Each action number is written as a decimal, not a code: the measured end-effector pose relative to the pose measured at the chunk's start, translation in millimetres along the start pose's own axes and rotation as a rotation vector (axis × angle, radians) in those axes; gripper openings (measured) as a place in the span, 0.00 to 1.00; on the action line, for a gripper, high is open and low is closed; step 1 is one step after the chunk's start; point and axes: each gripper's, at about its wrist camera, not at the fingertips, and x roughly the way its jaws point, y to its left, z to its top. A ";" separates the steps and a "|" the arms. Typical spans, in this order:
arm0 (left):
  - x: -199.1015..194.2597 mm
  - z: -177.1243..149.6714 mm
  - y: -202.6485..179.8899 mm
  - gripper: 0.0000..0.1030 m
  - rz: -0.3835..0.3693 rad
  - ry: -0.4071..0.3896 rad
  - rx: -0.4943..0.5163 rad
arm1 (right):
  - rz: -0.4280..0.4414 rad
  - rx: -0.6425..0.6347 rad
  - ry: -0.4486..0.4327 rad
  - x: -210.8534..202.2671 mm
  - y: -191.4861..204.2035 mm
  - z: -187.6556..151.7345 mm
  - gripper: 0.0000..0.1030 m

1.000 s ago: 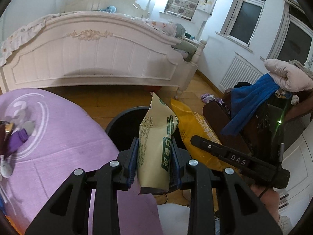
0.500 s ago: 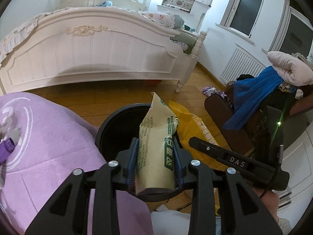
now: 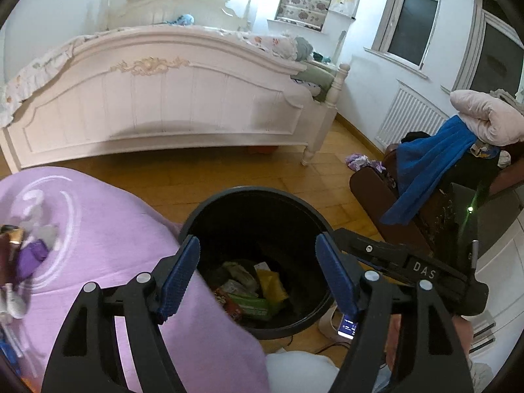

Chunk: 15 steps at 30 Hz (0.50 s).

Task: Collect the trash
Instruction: 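Carry both wrappers over the black bin and open both tools to drop them, then grasp the brown toy figure with the right tool while the left tool grasps the white pom-pom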

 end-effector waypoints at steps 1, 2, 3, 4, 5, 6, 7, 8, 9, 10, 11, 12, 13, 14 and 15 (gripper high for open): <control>-5.2 -0.8 3.7 0.71 0.005 -0.008 -0.004 | 0.005 -0.013 0.006 0.9 6.0 -1.3 0.81; -13.1 -1.9 10.5 0.71 0.016 -0.018 -0.012 | 0.010 -0.027 0.012 2.0 12.6 -2.7 0.81; -17.5 -2.6 14.4 0.71 0.024 -0.025 -0.017 | 0.016 -0.043 0.018 3.1 20.5 -4.4 0.81; -25.4 -3.5 22.4 0.72 0.042 -0.036 -0.026 | 0.021 -0.056 0.024 5.4 27.1 -4.1 0.81; -31.5 -3.8 29.0 0.74 0.057 -0.044 -0.035 | 0.028 -0.071 0.031 7.3 35.3 -5.1 0.81; -39.9 -5.0 38.6 0.75 0.076 -0.055 -0.047 | 0.039 -0.096 0.043 10.6 47.3 -7.4 0.81; -49.7 -6.4 49.5 0.75 0.100 -0.069 -0.063 | 0.047 -0.117 0.052 12.9 58.7 -10.5 0.81; -58.3 -7.7 59.5 0.75 0.122 -0.081 -0.077 | 0.053 -0.135 0.060 15.1 67.2 -11.4 0.81; -72.1 -9.9 76.6 0.75 0.157 -0.101 -0.100 | 0.065 -0.165 0.073 19.5 81.9 -14.2 0.81; -81.6 -11.7 87.7 0.76 0.182 -0.115 -0.115 | 0.074 -0.185 0.083 22.0 92.2 -15.9 0.81; -89.9 -12.7 97.2 0.78 0.207 -0.126 -0.130 | 0.084 -0.207 0.093 24.8 102.4 -17.0 0.81; -102.1 -15.6 113.8 0.81 0.246 -0.144 -0.158 | 0.097 -0.242 0.106 29.8 118.8 -20.0 0.81; -114.3 -19.1 131.2 0.83 0.281 -0.164 -0.189 | 0.104 -0.269 0.114 33.6 131.9 -22.2 0.81; -122.6 -21.6 142.8 0.85 0.306 -0.179 -0.212 | 0.111 -0.300 0.124 38.6 146.5 -24.9 0.81; -134.7 -26.5 163.6 0.85 0.351 -0.197 -0.251 | 0.121 -0.333 0.136 44.4 162.1 -27.8 0.81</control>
